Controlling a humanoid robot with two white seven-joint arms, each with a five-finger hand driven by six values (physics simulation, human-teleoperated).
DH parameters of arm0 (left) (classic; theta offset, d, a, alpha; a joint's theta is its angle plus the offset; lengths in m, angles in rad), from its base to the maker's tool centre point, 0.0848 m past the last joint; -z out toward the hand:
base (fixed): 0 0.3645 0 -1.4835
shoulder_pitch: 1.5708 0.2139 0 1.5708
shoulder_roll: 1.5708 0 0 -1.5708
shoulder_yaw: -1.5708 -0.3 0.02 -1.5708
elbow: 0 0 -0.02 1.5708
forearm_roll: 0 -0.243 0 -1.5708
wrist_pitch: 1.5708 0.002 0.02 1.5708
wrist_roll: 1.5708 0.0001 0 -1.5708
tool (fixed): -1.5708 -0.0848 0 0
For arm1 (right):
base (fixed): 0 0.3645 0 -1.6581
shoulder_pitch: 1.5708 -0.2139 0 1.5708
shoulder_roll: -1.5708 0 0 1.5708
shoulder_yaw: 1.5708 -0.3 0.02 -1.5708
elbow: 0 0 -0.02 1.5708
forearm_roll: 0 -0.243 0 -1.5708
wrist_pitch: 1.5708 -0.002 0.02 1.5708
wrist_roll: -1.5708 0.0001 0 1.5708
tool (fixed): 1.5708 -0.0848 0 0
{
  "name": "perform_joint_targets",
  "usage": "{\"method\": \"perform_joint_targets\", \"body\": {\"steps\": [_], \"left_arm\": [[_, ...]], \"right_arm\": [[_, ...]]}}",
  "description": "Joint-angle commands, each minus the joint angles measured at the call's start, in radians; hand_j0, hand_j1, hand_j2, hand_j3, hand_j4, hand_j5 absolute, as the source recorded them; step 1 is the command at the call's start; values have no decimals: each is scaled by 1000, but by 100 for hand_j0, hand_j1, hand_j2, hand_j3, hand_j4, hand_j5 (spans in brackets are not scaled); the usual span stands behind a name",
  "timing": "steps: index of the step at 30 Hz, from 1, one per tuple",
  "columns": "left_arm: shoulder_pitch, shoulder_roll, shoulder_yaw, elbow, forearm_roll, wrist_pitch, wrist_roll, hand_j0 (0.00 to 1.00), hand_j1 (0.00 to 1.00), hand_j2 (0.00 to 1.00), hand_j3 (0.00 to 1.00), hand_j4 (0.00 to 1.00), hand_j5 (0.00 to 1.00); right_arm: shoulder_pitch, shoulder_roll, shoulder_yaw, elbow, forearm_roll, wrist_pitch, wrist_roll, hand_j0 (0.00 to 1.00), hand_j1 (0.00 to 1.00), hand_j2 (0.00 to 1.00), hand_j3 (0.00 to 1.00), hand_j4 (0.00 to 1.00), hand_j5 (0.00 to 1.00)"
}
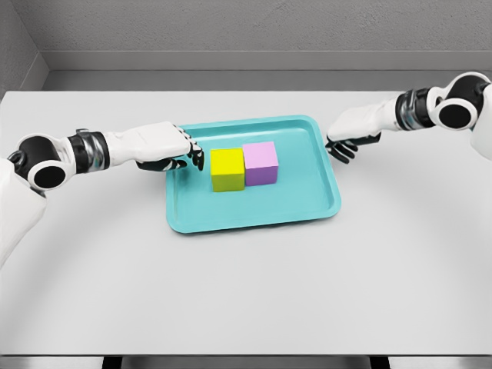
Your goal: Push two cubes
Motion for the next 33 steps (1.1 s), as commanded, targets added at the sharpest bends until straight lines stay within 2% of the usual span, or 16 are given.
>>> {"method": "perform_joint_targets", "body": {"steps": [1,33], "left_arm": [[0,-4,0,-1,6,3,0,52,52,52,52,52,52],[-3,-24,-17,1,8,3,0,52,52,52,52,52,52]], "right_arm": [[0,-13,21,-30,-27,1,0,14,14,14,14,14,14],[-28,28,59,-41,-50,1,0,14,14,14,14,14,14]]}}
